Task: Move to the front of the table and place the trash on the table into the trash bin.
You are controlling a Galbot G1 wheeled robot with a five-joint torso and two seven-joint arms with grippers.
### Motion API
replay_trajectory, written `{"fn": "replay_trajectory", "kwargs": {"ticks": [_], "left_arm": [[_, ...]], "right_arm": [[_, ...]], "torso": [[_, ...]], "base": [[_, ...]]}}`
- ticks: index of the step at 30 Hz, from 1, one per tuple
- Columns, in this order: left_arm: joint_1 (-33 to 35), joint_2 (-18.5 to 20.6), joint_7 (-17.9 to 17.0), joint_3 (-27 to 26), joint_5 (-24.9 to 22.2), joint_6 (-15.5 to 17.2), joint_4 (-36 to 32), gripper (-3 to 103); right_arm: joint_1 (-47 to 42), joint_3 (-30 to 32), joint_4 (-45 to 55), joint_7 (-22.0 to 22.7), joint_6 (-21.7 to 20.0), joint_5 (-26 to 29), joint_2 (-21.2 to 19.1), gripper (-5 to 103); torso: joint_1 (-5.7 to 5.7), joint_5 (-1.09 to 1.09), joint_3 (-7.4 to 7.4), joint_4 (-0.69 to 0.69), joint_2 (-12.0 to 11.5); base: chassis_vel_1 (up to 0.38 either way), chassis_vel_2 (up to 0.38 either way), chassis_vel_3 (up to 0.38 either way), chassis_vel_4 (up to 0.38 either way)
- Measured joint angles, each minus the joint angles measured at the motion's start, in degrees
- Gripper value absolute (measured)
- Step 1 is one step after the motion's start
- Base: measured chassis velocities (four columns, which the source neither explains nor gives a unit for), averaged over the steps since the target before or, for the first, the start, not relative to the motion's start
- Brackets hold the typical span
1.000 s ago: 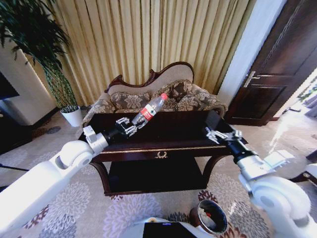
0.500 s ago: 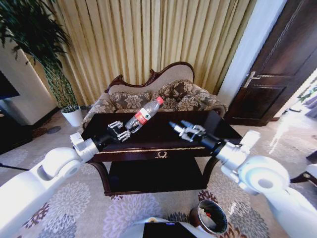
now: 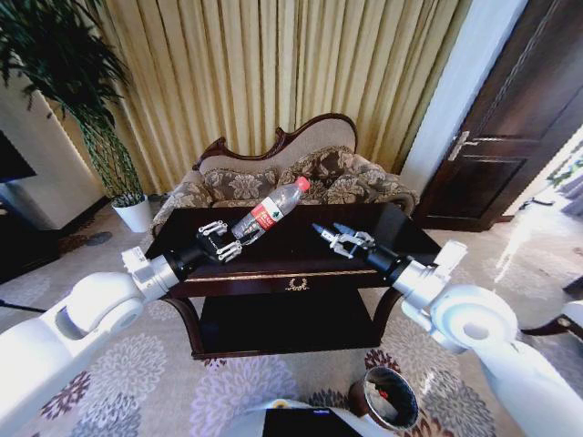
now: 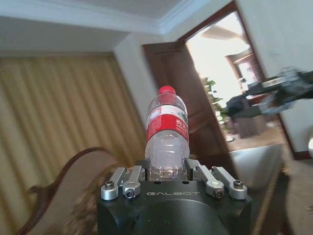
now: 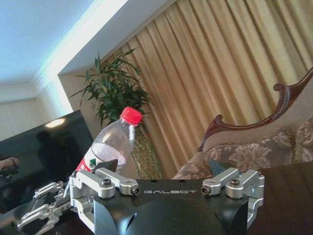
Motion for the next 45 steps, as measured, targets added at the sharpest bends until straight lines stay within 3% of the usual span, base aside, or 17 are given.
{"fn": "replay_trajectory", "kwargs": {"ticks": [3, 6, 7, 9, 10, 13, 23, 28, 35, 45], "left_arm": [[-0.95, -0.71, 1.05, -0.44, 0.06, -1.4, 5.2, 37], [-1.55, -4.51, 3.99, -0.67, 2.8, -4.6, 12.24, 37], [-1.55, -4.51, 3.99, -0.67, 2.8, -4.6, 12.24, 37], [-1.1, -8.27, 5.39, -0.91, 4.44, -5.16, 13.67, 37], [-1.1, -8.27, 5.39, -0.91, 4.44, -5.16, 13.67, 37], [-2.25, -13.02, 6.95, 1.16, 6.91, -6.81, 15.53, 37], [-10.82, -17.31, 9.57, 10.35, 10.83, -10.01, 21.72, 37], [-14.9, -17.62, 9.36, 14.72, 11.06, -9.53, 22.02, 37], [-21.73, -14.41, 5.93, 22.37, 8.56, -5.68, 17.59, 37], [-20.59, -7.18, 4.58, 20.71, 5.52, -4.05, 11.59, 37]], "right_arm": [[-0.54, 0.32, -1.62, -0.01, 0.51, -2.39, -0.21, 100], [-1.58, 0.48, -5.47, -0.01, 1.54, -8.97, 1.3, 100], [-1.58, 0.48, -5.47, -0.01, 1.54, -8.97, 1.3, 100], [-2.06, 0.05, -8.6, -0.01, 2.73, -14.91, 3.38, 100], [-2.06, 0.05, -8.6, -0.01, 2.73, -14.91, 3.38, 100], [-0.81, -1.34, -13.18, -0.01, 4.63, -21.34, 5.54, 100], [2.23, -2.76, -20.54, 0.0, 6.1, -24.68, 5.53, 100], [2.45, -3.73, -20.53, 0.0, 5.64, -23.47, 4.12, 100], [2.76, -2.85, -16.98, 0.0, 3.48, -16.53, 0.91, 100], [5.07, -1.22, -11.5, 0.0, 1.41, -2.28, -3.14, 100]], "torso": [[0.0, 0.01, 0.0, 0.0, 0.01], [0.01, -0.04, 0.01, 0.0, 0.0], [0.01, -0.04, 0.01, 0.0, 0.0], [0.01, -0.01, 0.01, 0.0, 0.0], [0.01, -0.01, 0.01, 0.0, 0.0], [0.0, 0.0, 0.0, -0.01, 0.01], [0.0, 0.01, 0.01, -0.02, 0.0], [0.0, 0.02, 0.01, 0.0, 0.0], [0.0, 0.02, 0.0, -0.02, 0.0], [0.0, 0.0, 0.0, 0.0, 0.0]], "base": [[0.0, 0.0, 0.0, 0.0], [0.0, 0.0, 0.0, 0.0], [0.0, 0.0, 0.0, 0.0], [0.0, 0.0, 0.0, 0.0], [0.0, 0.0, 0.0, 0.0], [0.0, 0.0, 0.0, 0.0], [0.0, 0.0, 0.0, 0.0], [0.0, 0.0, 0.0, 0.0], [0.0, 0.0, 0.0, 0.0], [0.0, 0.0, 0.0, 0.0]]}}
